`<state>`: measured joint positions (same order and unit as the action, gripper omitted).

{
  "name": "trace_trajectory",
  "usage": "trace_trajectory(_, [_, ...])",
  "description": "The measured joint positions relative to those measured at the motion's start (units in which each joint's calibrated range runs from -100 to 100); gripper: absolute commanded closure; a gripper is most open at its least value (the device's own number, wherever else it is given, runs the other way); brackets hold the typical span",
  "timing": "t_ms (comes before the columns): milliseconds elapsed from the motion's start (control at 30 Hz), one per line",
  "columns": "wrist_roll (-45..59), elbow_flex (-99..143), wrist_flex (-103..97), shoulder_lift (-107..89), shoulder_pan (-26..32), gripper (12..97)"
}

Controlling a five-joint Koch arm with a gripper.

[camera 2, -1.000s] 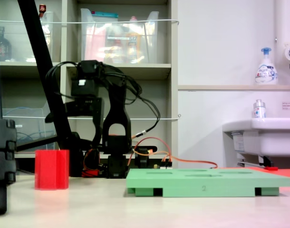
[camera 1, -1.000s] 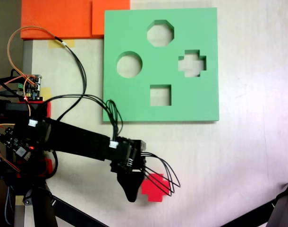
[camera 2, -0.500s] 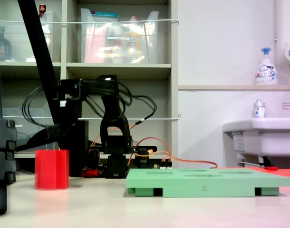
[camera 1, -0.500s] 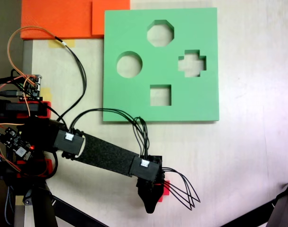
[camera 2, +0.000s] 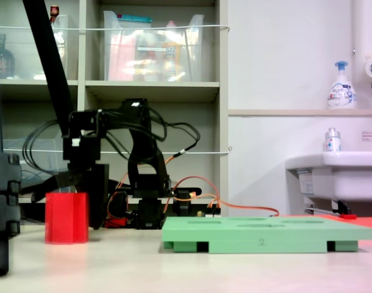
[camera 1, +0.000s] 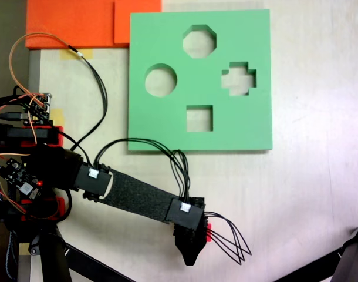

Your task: Put the cross columnar block into the corresponding hole

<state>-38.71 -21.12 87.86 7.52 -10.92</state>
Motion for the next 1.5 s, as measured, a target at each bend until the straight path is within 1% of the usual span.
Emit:
trace_trajectory(33, [-0.05, -0.49, -0.1, 0.27, -0.05, 50.6])
trace_trajectory(100, [0.1, -1.08, -0.1, 0.68, 0.0, 62.9])
trace_trajectory(133, [0.1, -0.98, 0.1, 1.09, 0.0, 65.7])
trace_trajectory(300, [0.1, -1.47, 1.17, 2.46, 0.0, 67.3])
trace_trajectory(433, [0.05, -1.57, 2.25, 2.74, -0.05, 70.3])
trace_trajectory(633, [-0.44, -1.57, 4.11, 1.64, -0.15, 70.3])
trace_trajectory(967, [-3.61, 0.78, 8.03, -16.55, 1.51, 70.9])
trace_trajectory(1000, [-4.15, 0.88, 8.52, -18.74, 2.0, 74.2])
trace_trajectory(1067, [-5.32, 0.78, 8.71, -24.08, 3.08, 77.9])
trace_trajectory(1267, [-10.5, 0.78, 9.3, -38.17, 8.6, 77.7])
trace_trajectory(1500, [-19.44, -5.59, 9.89, -38.17, 18.66, 77.7])
